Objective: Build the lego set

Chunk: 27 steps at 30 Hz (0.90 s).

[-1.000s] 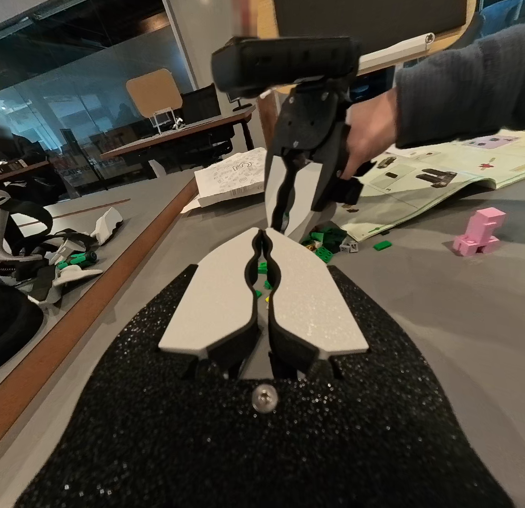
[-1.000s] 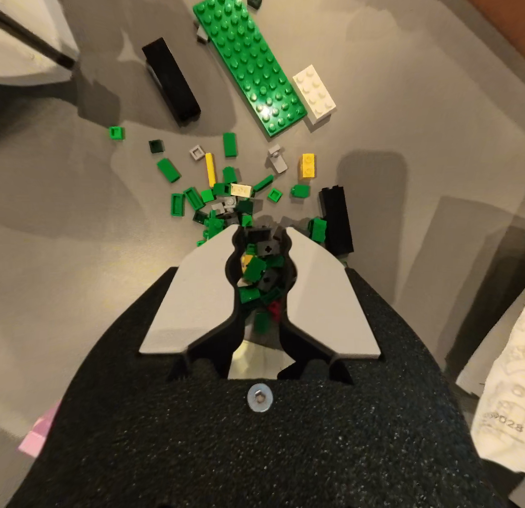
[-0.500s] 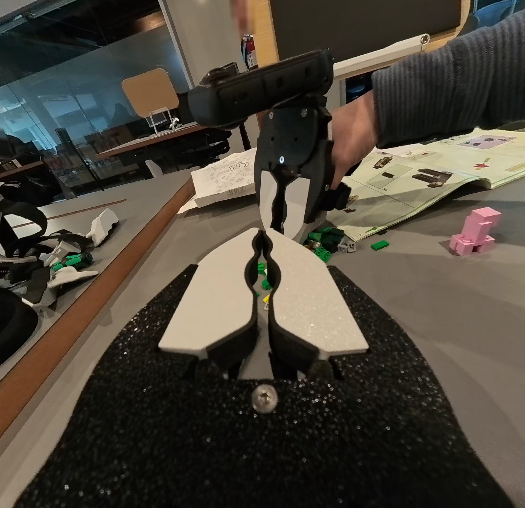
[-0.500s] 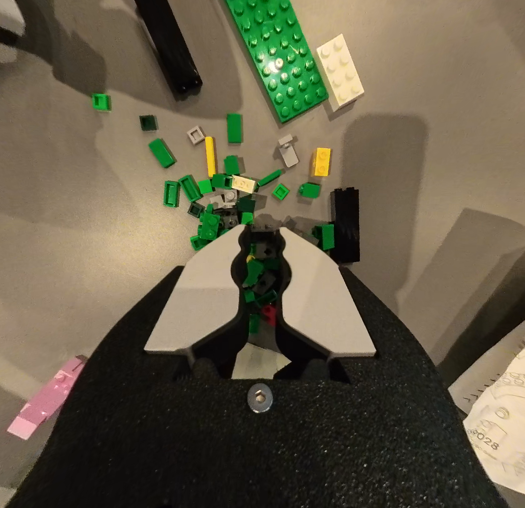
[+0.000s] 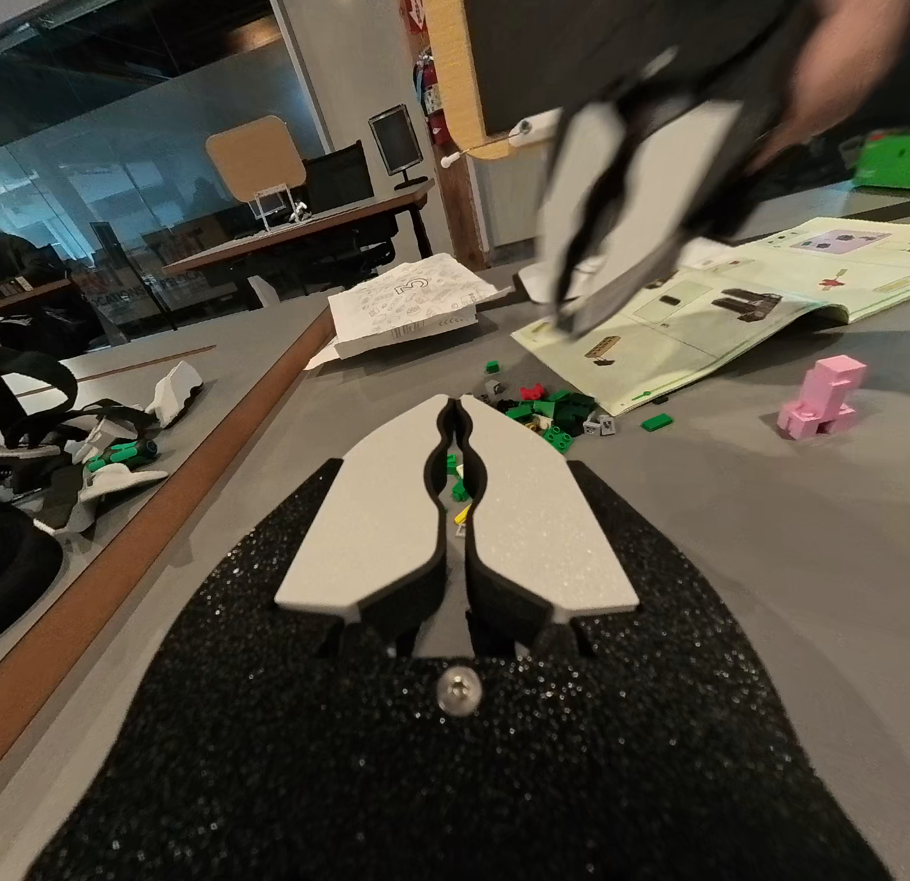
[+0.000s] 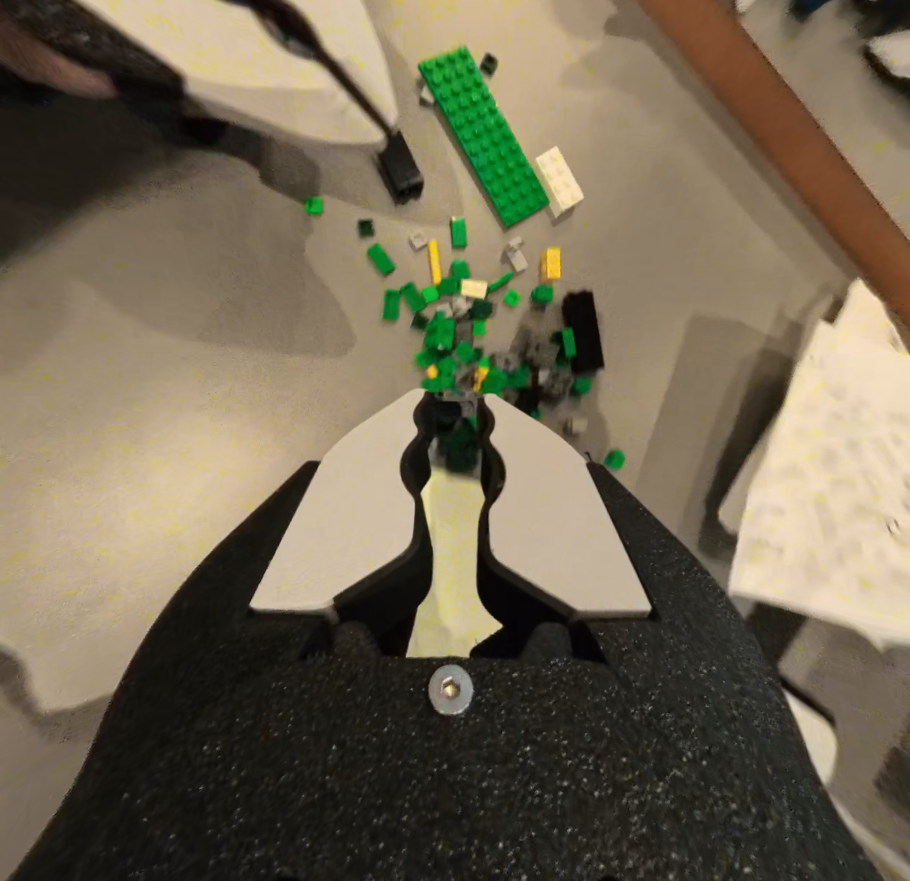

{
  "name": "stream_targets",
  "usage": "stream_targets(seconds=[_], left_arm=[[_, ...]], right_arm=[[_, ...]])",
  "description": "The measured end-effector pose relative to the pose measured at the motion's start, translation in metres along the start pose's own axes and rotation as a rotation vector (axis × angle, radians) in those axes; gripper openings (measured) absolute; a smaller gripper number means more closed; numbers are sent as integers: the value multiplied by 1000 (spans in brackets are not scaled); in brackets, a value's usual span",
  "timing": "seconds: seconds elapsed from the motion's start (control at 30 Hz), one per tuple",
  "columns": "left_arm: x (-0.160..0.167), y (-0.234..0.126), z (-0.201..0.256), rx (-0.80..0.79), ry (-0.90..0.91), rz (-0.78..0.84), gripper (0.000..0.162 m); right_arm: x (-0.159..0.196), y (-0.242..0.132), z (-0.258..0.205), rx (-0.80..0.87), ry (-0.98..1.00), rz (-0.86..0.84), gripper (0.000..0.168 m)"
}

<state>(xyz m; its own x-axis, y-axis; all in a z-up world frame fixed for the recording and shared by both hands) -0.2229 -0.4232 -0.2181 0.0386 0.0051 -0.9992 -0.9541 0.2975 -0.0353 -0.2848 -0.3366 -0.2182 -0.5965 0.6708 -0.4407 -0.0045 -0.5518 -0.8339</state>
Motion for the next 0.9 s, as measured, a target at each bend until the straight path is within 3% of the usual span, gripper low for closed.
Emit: stream_targets(seconds=[0.17,0.4,0.6,0.9], left_arm=[[0,0,0,2,-1,3,0],[1,1,3,12,14,-11,0],[1,1,3,14,13,-3,0],[2,1,6,22,31,-13,0]], right_arm=[[41,-69,-53,143,178,-52,15],[134,-131,-159,301,495,-303,15],[168,-129,-230,280,691,-327,16],[180,-125,-249,269,809,-313,16]])
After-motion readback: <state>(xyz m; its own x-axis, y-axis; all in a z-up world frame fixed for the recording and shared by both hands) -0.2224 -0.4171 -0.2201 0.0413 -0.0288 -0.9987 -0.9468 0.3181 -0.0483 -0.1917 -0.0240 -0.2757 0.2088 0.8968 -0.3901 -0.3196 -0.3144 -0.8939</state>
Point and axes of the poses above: each gripper's, where its closed fingertips meet, y out along the fingers, x out of its underside, z = x × y across the jaws, the point moved 2 cm from there along -y, back along the fingers, and after that the axes turned 15 degrees about -y, right-handed, at the moved point
